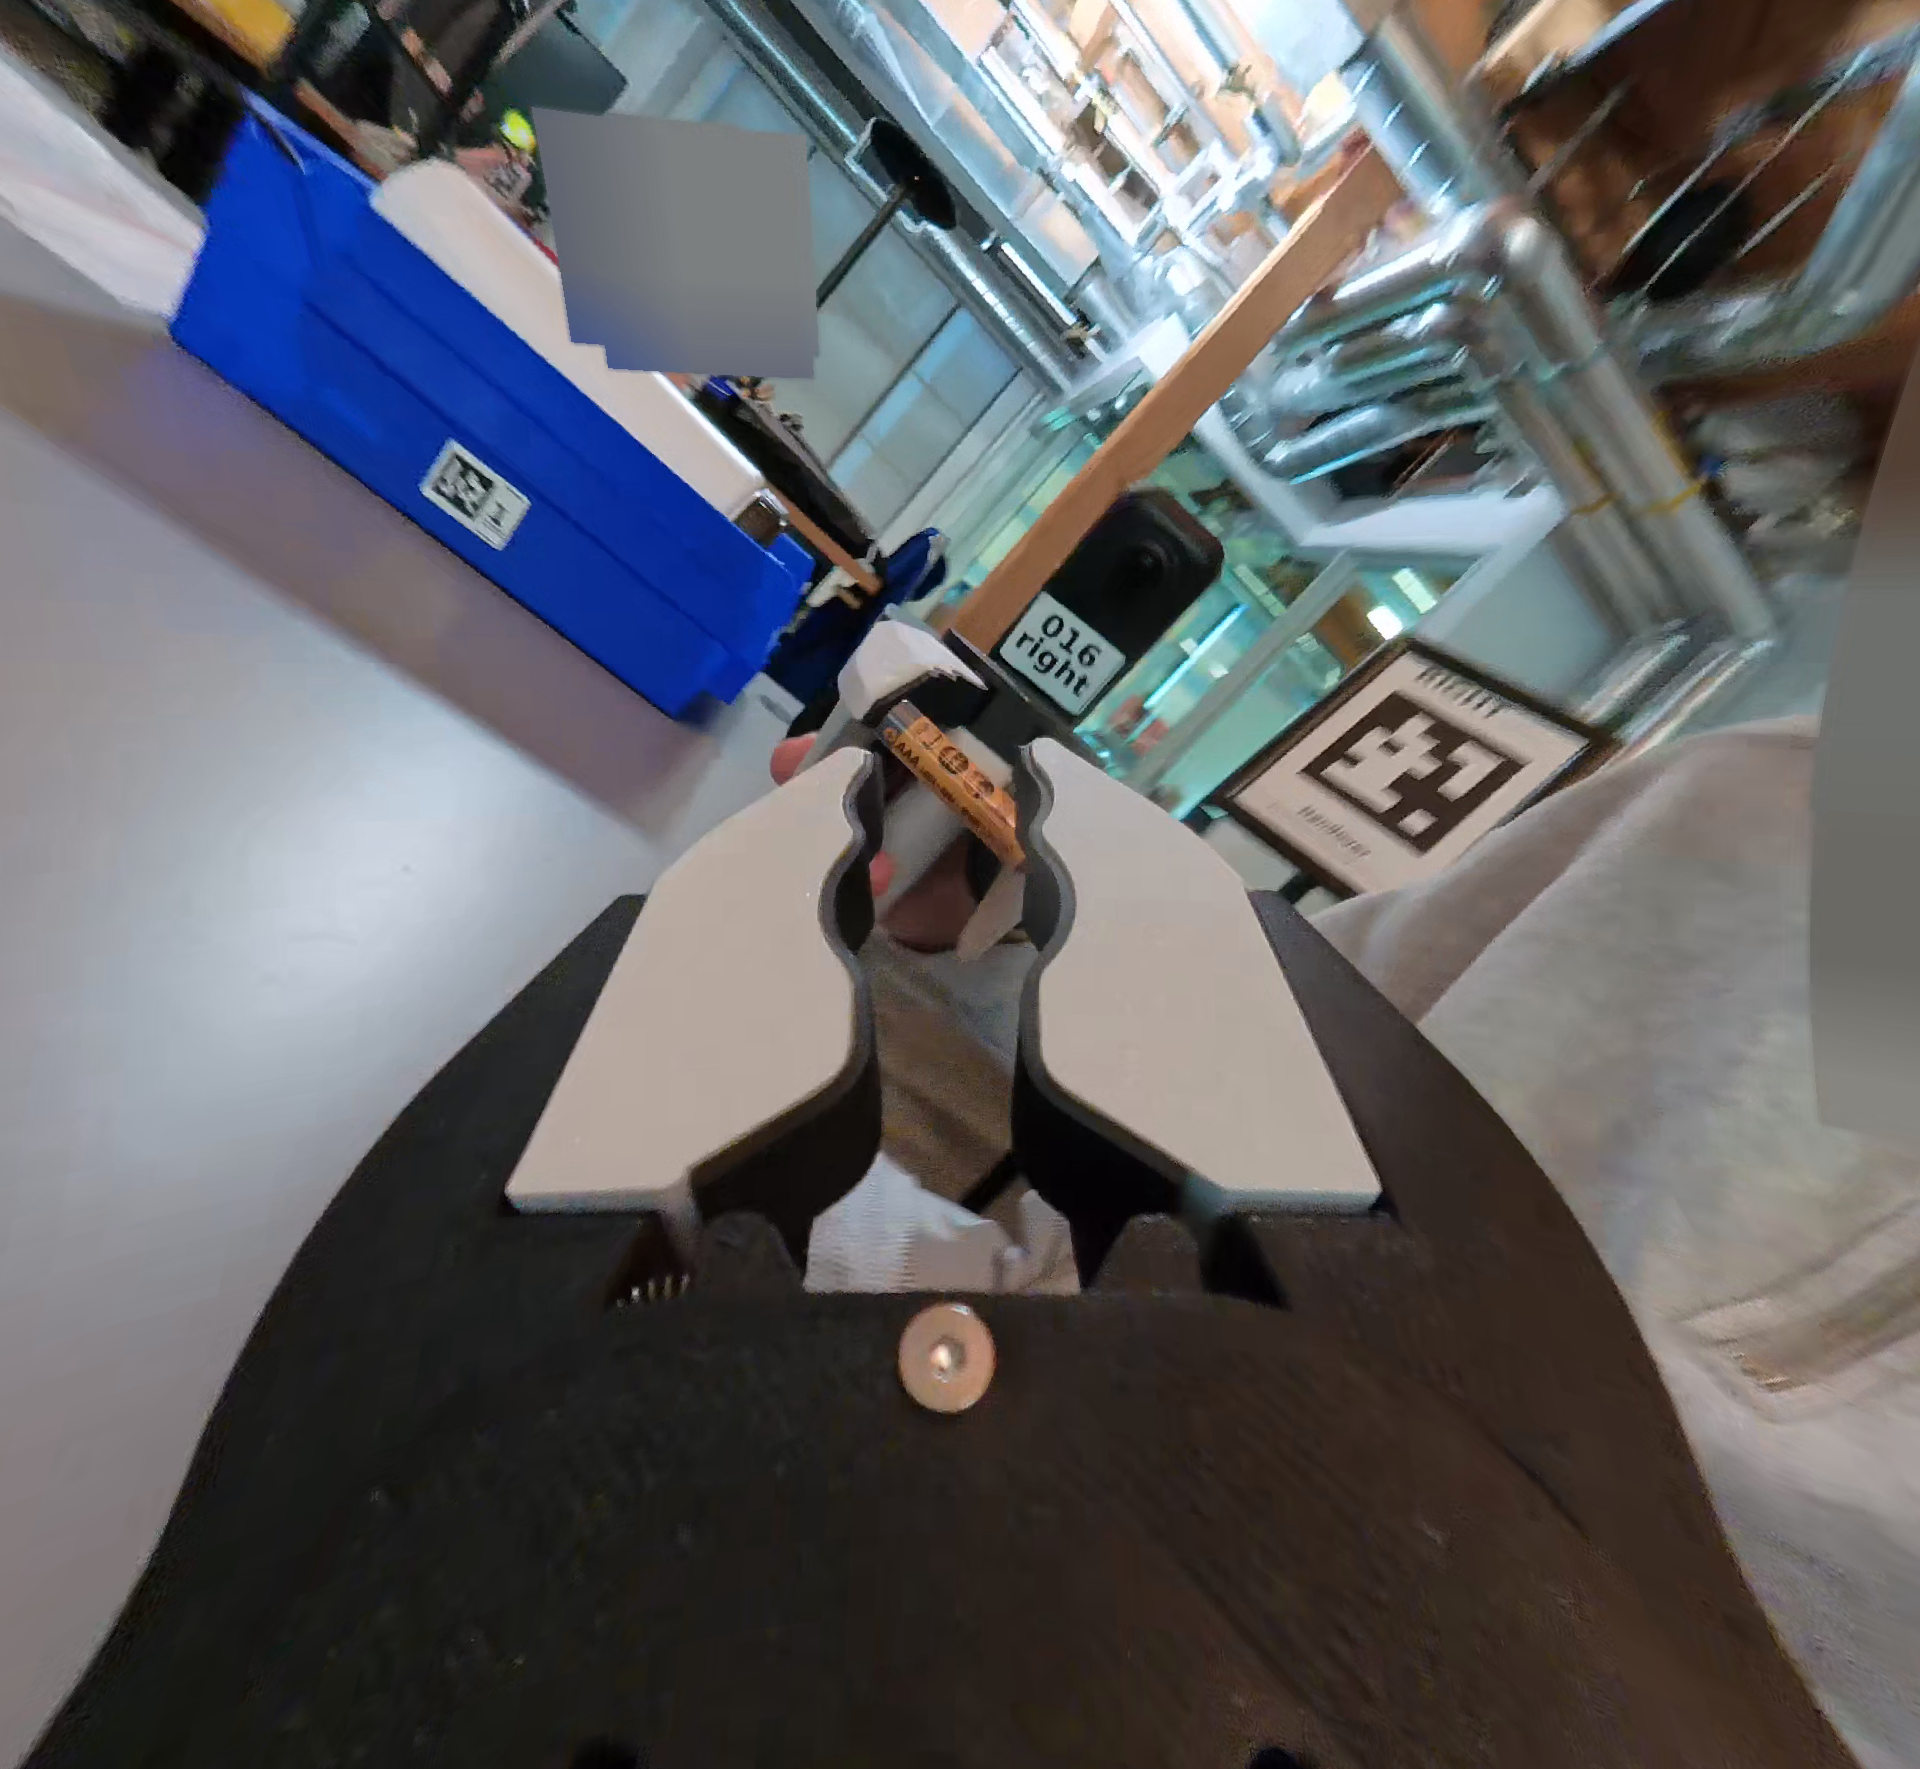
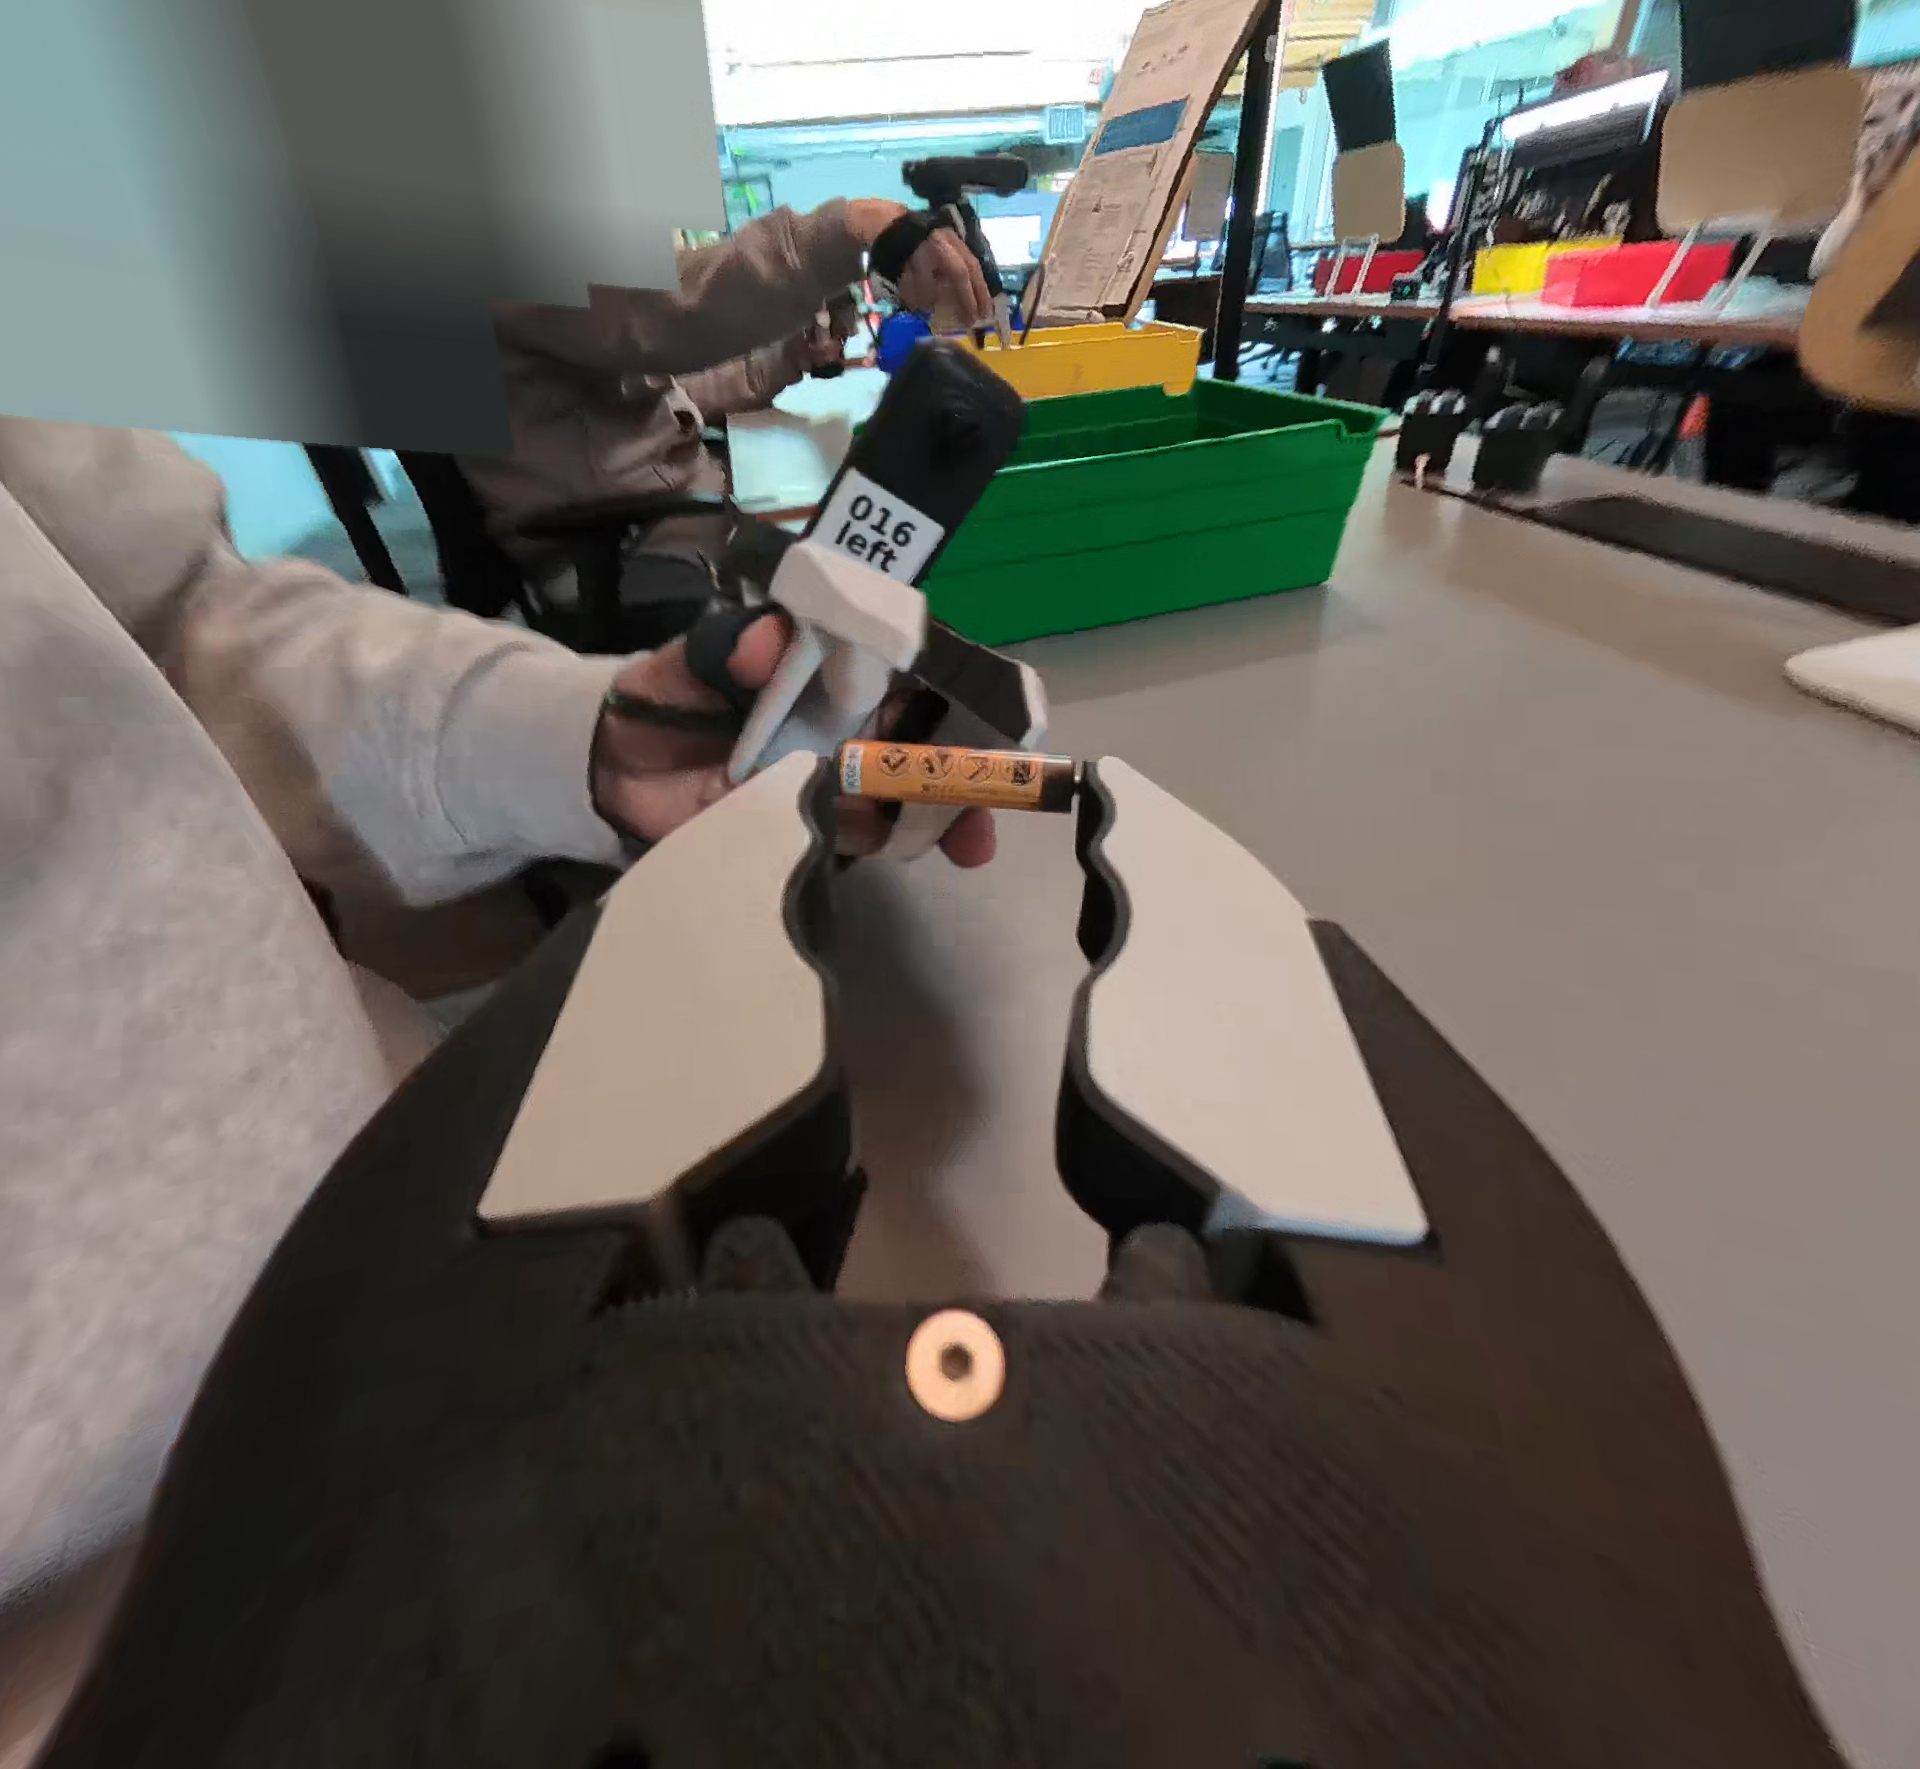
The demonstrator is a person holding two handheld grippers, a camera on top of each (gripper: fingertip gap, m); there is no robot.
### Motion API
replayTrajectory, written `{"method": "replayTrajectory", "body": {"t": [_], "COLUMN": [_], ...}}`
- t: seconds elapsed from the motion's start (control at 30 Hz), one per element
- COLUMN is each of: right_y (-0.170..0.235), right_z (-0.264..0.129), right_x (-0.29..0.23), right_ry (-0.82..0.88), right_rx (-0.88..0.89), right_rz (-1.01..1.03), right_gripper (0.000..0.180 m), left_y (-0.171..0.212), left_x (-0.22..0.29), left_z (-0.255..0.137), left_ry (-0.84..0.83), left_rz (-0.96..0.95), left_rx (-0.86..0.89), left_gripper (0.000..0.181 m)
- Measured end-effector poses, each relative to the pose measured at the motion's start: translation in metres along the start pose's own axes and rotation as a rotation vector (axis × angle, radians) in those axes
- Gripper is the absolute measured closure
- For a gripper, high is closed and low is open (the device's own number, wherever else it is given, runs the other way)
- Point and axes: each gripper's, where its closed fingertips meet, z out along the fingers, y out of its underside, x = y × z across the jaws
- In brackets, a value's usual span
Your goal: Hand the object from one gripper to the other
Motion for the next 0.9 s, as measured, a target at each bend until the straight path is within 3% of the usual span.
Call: {"method": "replayTrajectory", "body": {"t": [0.03,0.2,0.3,0.37,0.6,0.9], "right_y": [-0.002,-0.01,-0.011,-0.007,0.003,0.009], "right_z": [-0.001,-0.006,-0.006,-0.003,0.002,0.006], "right_x": [0.001,0.005,0.003,0.001,-0.004,-0.008], "right_ry": [-0.011,-0.128,-0.208,-0.232,-0.276,-0.29], "right_rx": [0.016,0.118,0.138,0.118,0.067,0.037], "right_rz": [0.074,0.461,0.636,0.7,0.828,0.847], "right_gripper": [0.134,0.134,0.134,0.134,0.134,0.134], "left_y": [0.0,-0.004,-0.001,0.004,0.016,0.025], "left_x": [0.001,0.003,0.008,0.01,0.014,0.011], "left_z": [0.001,0.002,0.004,0.007,0.013,0.016], "left_ry": [-0.021,-0.198,-0.301,-0.329,-0.32,-0.312], "left_rz": [0.068,0.48,0.783,0.886,0.989,0.993], "left_rx": [-0.01,-0.035,-0.083,-0.104,-0.164,-0.217], "left_gripper": [0.156,0.144,0.145,0.147,0.164,0.168]}}
